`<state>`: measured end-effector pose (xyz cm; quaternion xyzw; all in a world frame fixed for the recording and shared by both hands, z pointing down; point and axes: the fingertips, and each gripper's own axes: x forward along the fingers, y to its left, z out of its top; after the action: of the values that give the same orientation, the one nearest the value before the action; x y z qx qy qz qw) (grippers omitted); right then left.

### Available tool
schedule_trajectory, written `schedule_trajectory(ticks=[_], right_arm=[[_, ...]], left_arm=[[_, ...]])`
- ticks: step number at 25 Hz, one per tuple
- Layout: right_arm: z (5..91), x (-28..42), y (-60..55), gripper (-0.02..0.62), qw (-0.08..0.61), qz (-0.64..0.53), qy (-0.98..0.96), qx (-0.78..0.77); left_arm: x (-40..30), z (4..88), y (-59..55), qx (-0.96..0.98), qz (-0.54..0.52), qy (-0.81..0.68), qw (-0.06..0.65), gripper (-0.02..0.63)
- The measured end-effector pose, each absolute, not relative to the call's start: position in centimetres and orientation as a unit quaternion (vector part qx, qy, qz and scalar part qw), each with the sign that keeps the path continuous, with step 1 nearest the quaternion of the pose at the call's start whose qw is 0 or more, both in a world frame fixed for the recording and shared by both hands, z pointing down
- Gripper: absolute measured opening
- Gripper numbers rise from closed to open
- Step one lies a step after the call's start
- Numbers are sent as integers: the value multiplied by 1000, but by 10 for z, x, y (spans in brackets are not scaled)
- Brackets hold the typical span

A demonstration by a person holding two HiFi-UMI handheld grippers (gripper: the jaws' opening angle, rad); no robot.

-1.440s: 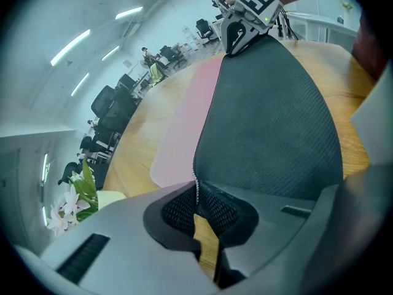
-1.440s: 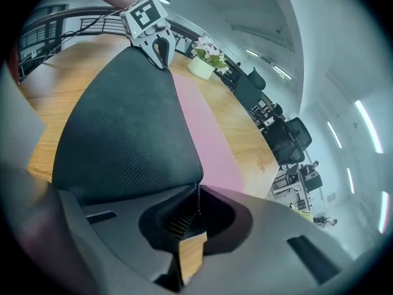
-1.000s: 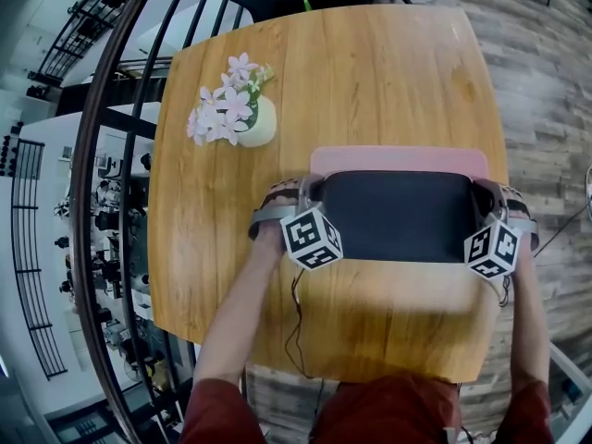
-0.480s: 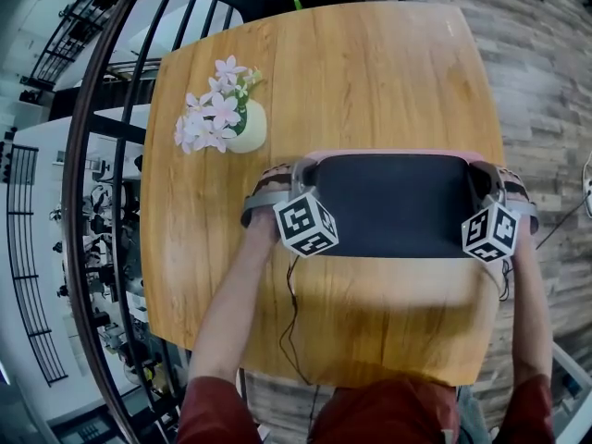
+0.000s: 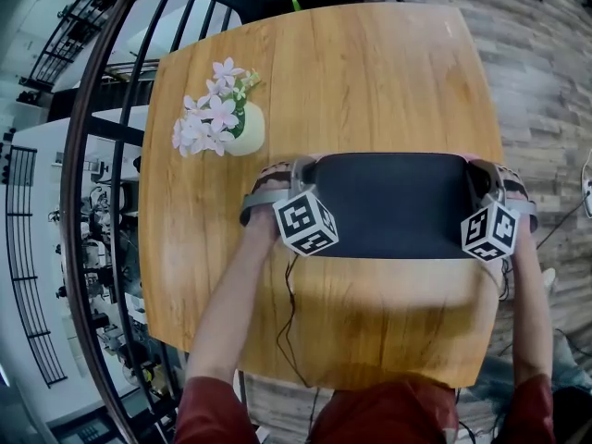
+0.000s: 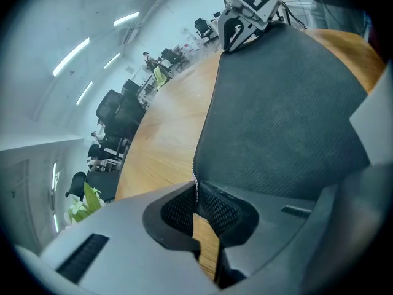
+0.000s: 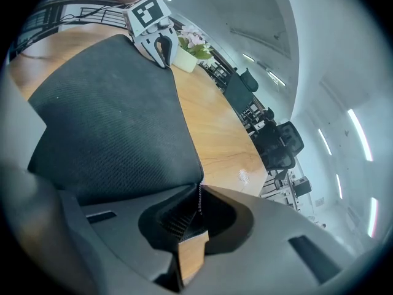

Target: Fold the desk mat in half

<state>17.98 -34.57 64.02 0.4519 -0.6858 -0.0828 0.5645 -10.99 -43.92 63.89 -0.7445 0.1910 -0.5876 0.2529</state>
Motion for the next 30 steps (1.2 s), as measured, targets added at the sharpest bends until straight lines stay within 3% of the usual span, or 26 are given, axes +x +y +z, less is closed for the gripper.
schedule_trajectory(ticks=[10,21,30], right_arm=[[632,188,-350,98,545,-81,-670,498],[628,193,-348,98,512,-29,-679,525],[604,192,-328,112,453,31,-691,563]], left_arm=[[-111,631,-446,-738,-576,246,250,85],[-108,618,-442,-748,-553,275,241,146],[-111,580,-428,-780,-502,325,184,146]])
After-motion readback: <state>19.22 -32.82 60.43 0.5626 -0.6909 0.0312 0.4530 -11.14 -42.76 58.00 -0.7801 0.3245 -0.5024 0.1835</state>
